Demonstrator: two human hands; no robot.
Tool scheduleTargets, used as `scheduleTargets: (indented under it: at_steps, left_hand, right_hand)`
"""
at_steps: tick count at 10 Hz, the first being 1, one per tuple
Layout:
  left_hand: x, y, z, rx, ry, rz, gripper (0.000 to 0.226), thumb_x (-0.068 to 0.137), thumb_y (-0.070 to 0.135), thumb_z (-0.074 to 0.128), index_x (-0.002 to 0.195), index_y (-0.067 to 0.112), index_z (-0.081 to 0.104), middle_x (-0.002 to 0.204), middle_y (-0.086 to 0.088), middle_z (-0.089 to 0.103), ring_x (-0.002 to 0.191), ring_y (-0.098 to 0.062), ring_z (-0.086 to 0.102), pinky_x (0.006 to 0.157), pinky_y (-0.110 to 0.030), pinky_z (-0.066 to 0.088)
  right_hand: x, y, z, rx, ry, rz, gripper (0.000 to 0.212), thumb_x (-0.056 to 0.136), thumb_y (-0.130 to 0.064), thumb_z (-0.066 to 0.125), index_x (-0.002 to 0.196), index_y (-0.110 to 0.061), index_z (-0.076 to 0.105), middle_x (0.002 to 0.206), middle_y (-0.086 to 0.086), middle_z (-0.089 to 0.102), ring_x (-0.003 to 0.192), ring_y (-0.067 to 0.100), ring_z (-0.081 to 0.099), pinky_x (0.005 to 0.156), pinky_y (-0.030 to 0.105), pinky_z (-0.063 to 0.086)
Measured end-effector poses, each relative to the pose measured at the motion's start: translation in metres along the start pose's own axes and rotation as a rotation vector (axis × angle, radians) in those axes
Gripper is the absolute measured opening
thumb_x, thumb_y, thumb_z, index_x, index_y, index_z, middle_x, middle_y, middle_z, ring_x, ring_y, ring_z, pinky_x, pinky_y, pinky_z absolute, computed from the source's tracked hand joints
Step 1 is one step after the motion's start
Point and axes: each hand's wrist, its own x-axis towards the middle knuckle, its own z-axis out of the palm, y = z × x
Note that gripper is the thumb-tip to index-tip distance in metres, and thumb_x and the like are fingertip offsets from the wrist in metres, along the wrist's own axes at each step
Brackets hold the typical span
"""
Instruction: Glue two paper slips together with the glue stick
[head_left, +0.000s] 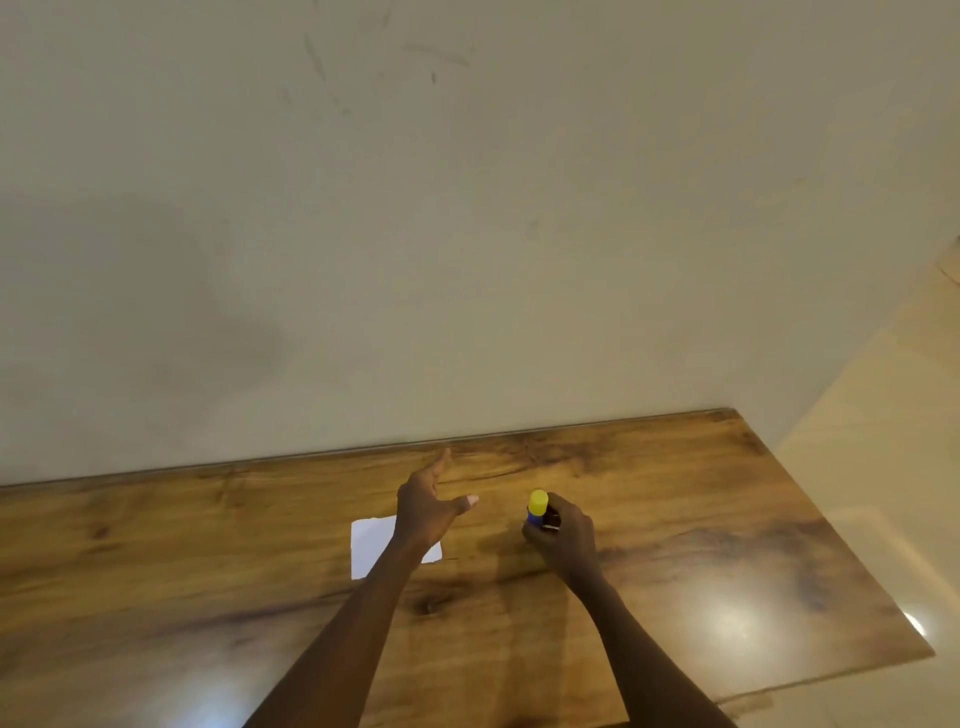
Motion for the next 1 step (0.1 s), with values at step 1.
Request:
scheduleTargets:
  at_steps: [1]
  left_hand:
    - [-0.0034, 0.0075, -0.0123, -0.015, 0.067, -0.006, 0.073, 0.072, 0.010, 0.072, 0.134, 0.012, 0.034, 0.139, -0.021, 0.042, 0.130, -0.035, 0.037, 0.105, -0.039, 0.036]
  right_hand:
    - [-0.0026, -0.0014, -0.0109, 0.002, -0.104, 0.034, 0.053, 0.065, 0.004, 0.071, 0.114, -0.003, 0.051, 0.107, 0.020, 0.063, 0.100, 0.035, 0.060, 0.082, 0.043, 0.053]
